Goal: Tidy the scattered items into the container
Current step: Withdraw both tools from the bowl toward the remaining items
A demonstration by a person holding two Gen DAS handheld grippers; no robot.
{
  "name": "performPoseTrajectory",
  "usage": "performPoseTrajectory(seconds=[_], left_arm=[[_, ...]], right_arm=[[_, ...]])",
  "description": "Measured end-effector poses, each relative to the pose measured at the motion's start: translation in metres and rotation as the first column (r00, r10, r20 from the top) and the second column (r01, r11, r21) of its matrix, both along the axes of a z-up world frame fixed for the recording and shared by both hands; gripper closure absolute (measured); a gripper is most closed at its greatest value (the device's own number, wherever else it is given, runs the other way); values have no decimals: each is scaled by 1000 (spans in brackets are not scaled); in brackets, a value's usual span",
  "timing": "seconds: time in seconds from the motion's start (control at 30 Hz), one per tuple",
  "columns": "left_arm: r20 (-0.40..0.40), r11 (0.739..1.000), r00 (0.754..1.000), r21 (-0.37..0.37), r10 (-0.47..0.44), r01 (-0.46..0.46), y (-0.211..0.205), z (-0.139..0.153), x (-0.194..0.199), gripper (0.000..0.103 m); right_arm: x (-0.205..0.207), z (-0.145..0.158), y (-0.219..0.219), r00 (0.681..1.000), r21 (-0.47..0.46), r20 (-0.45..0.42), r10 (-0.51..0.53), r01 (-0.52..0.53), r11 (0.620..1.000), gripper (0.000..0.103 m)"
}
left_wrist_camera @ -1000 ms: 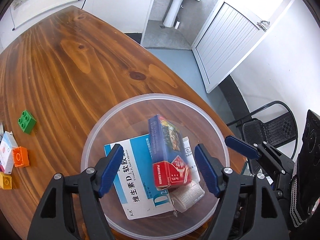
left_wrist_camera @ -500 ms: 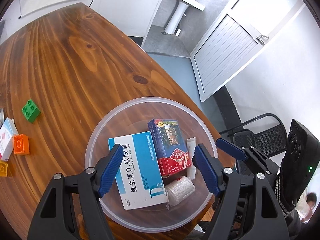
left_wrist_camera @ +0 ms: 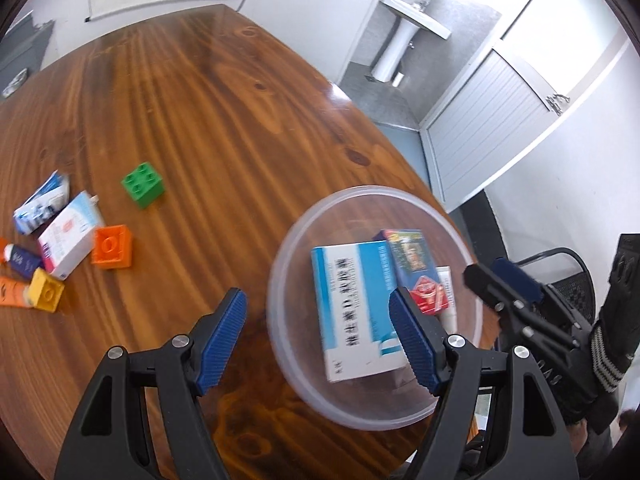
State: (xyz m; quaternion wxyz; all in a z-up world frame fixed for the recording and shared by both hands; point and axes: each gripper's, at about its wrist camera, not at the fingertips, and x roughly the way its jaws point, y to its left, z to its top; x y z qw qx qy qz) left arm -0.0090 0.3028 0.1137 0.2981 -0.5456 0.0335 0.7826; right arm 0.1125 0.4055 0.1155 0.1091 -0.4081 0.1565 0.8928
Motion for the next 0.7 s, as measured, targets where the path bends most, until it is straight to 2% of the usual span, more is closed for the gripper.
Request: performPoseTrajectory(seconds=[0.2, 0.4, 0.7], left_arm=[[-1, 993, 993, -23, 115, -115, -52, 0, -5, 26], [-6, 975, 976, -44, 219, -219, -109, 0, -5, 26], [2, 943, 945, -70, 327, -326, -182, -10, -5, 26]], right_arm=[[-11, 14, -33, 998, 39, -52, 45, -43, 998, 29], [-29, 8, -77, 989, 15, -35, 144, -144, 989, 29], [-49, 3, -140, 964, 5, -14, 264, -264, 964, 29]])
